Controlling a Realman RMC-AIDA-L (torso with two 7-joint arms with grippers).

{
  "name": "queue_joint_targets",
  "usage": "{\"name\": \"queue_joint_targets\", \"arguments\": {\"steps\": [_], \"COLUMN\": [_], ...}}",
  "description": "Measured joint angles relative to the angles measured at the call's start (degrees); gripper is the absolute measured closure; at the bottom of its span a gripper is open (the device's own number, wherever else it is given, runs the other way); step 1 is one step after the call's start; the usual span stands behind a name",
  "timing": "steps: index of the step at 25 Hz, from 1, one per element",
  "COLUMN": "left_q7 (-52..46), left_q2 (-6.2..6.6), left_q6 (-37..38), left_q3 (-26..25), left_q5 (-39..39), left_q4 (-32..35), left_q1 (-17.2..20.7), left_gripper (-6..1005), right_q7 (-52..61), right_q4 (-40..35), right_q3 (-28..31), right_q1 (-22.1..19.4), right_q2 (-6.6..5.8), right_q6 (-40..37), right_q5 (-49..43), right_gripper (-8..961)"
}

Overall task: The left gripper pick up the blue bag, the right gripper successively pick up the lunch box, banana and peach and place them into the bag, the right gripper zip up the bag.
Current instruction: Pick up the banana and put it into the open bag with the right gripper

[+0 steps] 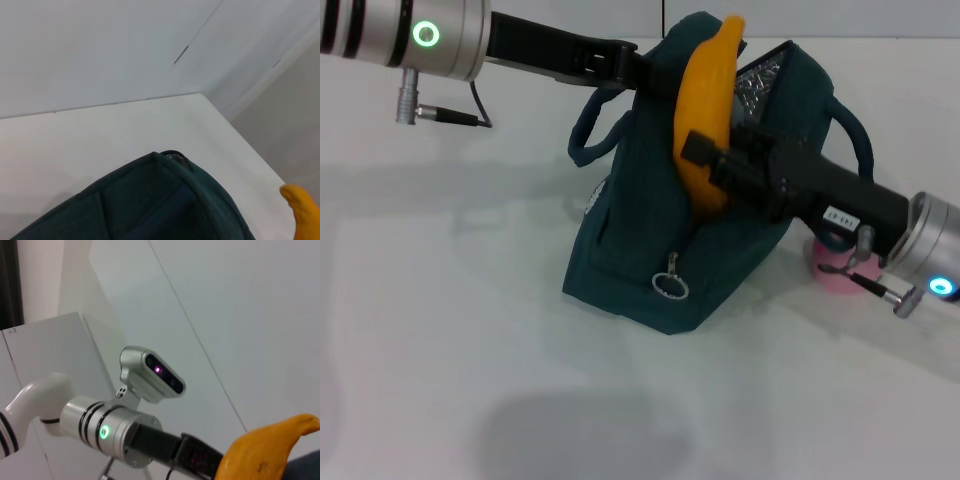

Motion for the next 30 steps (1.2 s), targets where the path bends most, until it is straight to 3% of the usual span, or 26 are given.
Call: {"name": "queue_joint_targets", "arguments": {"steps": [7, 30], "left_q7": [0.00, -0.39], "left_q2": [0.26, 0.43], "left_q6": [-0.10, -0.51], "left_q3": [-0.22, -0.22], "left_q5": [0.03, 0.33], "left_q4": [0.00, 0.00], "left_q1": [0.16, 0.16], "left_gripper": [945, 945], "right_q7": [0.86, 6.00], "right_q4": [0.11, 4.39], "right_q3": [-2.80, -3.62], "right_q1": [-0.89, -1.58], "right_q2": [0.00, -0.73], "right_q6": [-0.56, -0.81], "right_q5": [-0.33, -1.89], "right_gripper": [493, 465]}}
